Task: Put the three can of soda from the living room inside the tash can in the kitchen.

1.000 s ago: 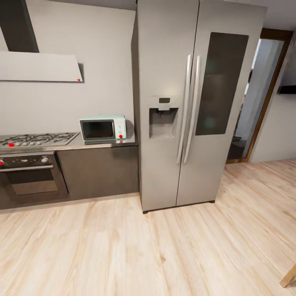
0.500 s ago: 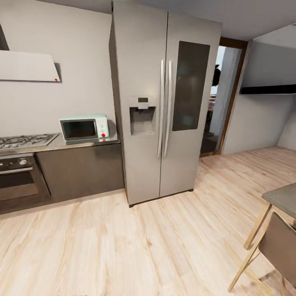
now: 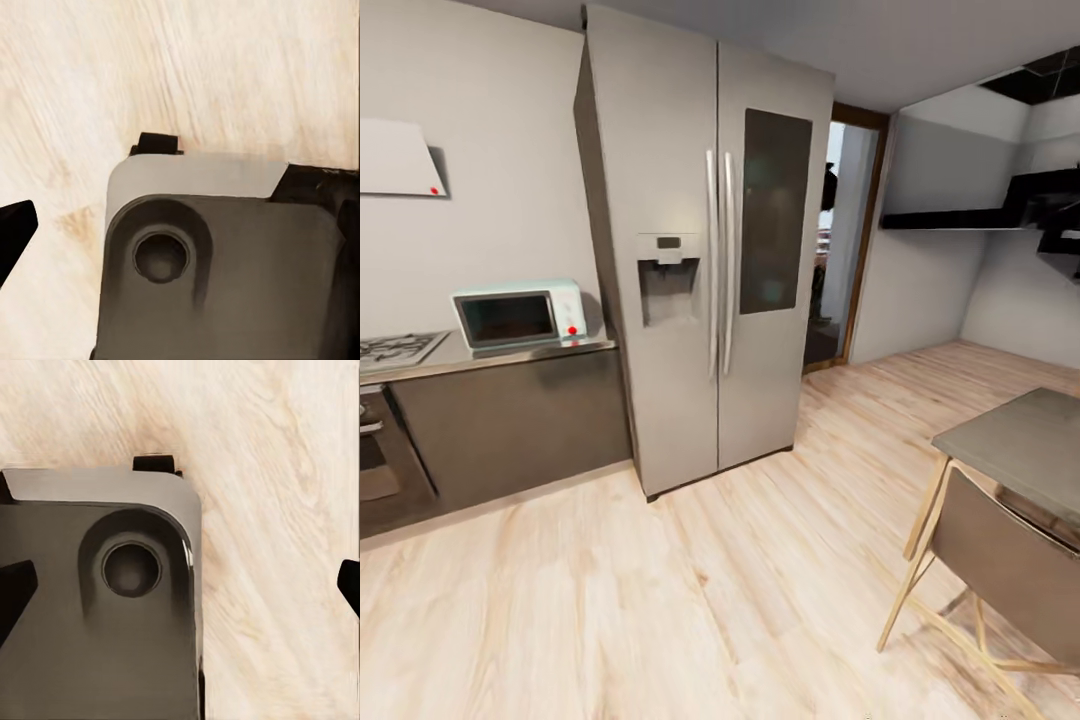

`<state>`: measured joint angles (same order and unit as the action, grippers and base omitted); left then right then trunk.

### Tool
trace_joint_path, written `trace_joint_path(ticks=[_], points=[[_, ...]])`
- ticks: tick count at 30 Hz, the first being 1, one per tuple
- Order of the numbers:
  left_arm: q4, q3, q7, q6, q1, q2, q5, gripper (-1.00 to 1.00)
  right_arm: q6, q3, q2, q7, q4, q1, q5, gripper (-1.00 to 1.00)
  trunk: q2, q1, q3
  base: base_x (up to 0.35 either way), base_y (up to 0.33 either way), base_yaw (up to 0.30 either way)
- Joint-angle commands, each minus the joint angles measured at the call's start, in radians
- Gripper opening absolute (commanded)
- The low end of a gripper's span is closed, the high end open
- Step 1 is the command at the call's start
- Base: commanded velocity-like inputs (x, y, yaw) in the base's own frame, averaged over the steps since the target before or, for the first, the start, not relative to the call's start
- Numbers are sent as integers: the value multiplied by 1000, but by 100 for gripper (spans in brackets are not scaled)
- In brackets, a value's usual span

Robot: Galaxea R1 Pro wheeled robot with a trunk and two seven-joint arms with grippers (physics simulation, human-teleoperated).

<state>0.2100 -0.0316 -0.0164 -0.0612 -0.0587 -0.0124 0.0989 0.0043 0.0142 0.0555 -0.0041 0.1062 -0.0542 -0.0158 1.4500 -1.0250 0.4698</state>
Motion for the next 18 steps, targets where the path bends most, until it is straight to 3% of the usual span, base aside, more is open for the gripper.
trace_joint_path(ticks=[1, 3, 5, 6, 7, 9, 10, 12, 13, 15, 18], points=[[5, -1, 0, -15, -13, 0, 10, 100, 2, 0, 5, 0, 5, -8, -1, 100, 0, 0, 0, -19, 55, -291], [60, -6, -1, -104, -79, 2, 49, 100, 74, 0, 21, 1, 18, -91, -1, 100, 0, 0, 0, -9, 27, -291], [103, -7, 0, -162, -108, 4, 80, 100, 131, 0, 24, 1, 22, -135, -1, 100, 0, 0, 0, -4, 12, -291], [186, -7, 4, -263, -153, 8, 146, 100, 218, 0, 29, 1, 33, -208, 0, 100, 0, 0, 0, -2, 6, -291], [217, -7, 5, -297, -167, 9, 169, 100, 244, -1, 31, 1, 38, -234, 0, 100, 0, 0, 0, -2, 5, -291], [342, -8, 9, -411, -219, 15, 255, 100, 318, -1, 44, 2, 59, -316, 1, 100, 0, 0, 0, -1, 2, -291], [367, -8, 10, -429, -232, 15, 277, 100, 330, -1, 46, 2, 66, -329, 1, 100, 0, 0, 0, -1, 2, -291], [425, -8, 19, -473, -275, 13, 373, 100, 382, -3, 46, 2, 125, -362, 4, 100, 0, 0, 0, 0, 1, -291], [460, -7, 84, -485, -296, 14, 469, 100, 496, -10, 43, 3, 291, -361, 10, 100, 0, 0, 0, 0, 0, -291], [473, -4, 135, -461, -293, 20, 496, 100, 569, -10, 43, 3, 441, -333, 12, 100, 0, 0, 0, 0, 0, -291], [521, 0, 191, -402, -278, 55, 513, 100, 689, -11, 43, 1, 765, -203, 15, 100, 0, 0, 0, 0, 0, -291]])
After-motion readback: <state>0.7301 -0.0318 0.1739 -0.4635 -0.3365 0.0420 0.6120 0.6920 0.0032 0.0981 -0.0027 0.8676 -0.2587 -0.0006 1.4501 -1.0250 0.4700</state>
